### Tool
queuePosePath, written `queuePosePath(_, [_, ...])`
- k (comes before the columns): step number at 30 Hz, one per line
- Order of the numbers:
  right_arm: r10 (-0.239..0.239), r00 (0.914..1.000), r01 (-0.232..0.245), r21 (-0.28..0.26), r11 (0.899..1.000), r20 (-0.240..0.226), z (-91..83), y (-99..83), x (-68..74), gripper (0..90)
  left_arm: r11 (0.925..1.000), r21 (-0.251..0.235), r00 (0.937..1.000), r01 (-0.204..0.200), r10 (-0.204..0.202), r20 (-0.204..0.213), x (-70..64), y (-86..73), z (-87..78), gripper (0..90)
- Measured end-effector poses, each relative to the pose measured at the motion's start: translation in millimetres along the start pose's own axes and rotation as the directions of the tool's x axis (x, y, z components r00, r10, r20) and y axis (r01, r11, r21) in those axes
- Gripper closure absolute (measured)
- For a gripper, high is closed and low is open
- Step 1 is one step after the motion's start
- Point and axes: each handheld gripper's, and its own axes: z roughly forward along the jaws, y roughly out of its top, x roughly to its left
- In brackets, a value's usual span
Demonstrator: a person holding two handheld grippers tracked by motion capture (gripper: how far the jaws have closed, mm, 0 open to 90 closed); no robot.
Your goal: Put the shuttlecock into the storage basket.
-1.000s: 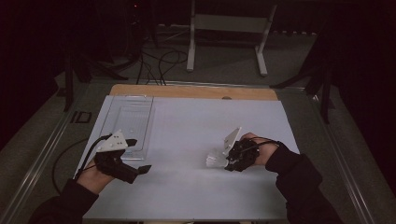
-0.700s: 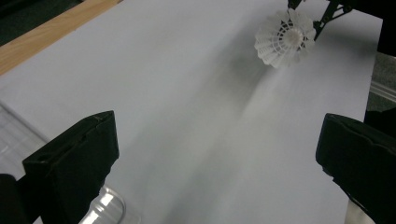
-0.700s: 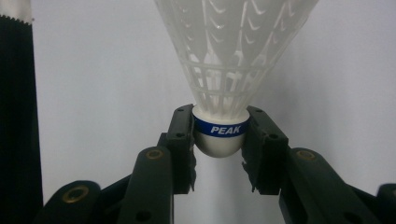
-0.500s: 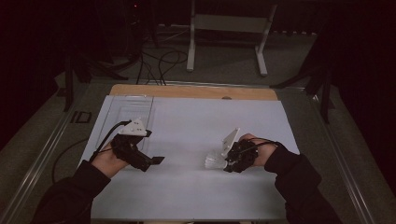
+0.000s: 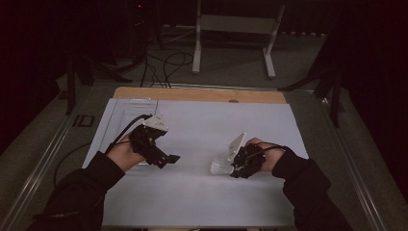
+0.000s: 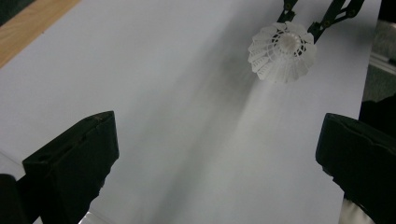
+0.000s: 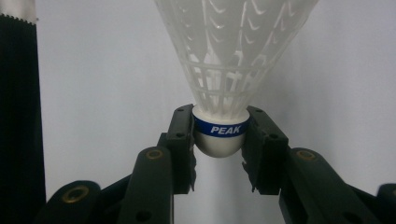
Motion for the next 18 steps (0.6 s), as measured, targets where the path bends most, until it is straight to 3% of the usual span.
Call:
queuePosePath(3, [-0.001,1.0000,0.001,-0.001,1.000,-0.004,0.2,0.8,0.1,66.3,0.9994,0.031,0.9995,-0.018,0.017,0.027,0.0,8.0,3.7,0.0])
queuePosePath(8, [-0.008,0.9999,0.008,0.000,1.000,-0.006,0.5,2.3,1.2,66.3,0.9945,0.080,0.9974,-0.068,0.066,0.029,-1.4,21.0,13.0,0.0])
queuePosePath(13, [-0.018,0.9998,0.018,-0.004,1.000,-0.008,1.3,3.1,1.3,66.3,0.9914,0.104,0.9959,-0.079,0.074,0.051,-1.5,32.0,24.9,0.0])
queuePosePath(18, [-0.021,0.9997,0.021,-0.004,1.000,-0.010,1.3,3.7,2.3,66.4,0.9844,0.129,0.9914,-0.119,0.111,0.069,-3.9,41.4,34.6,1.3])
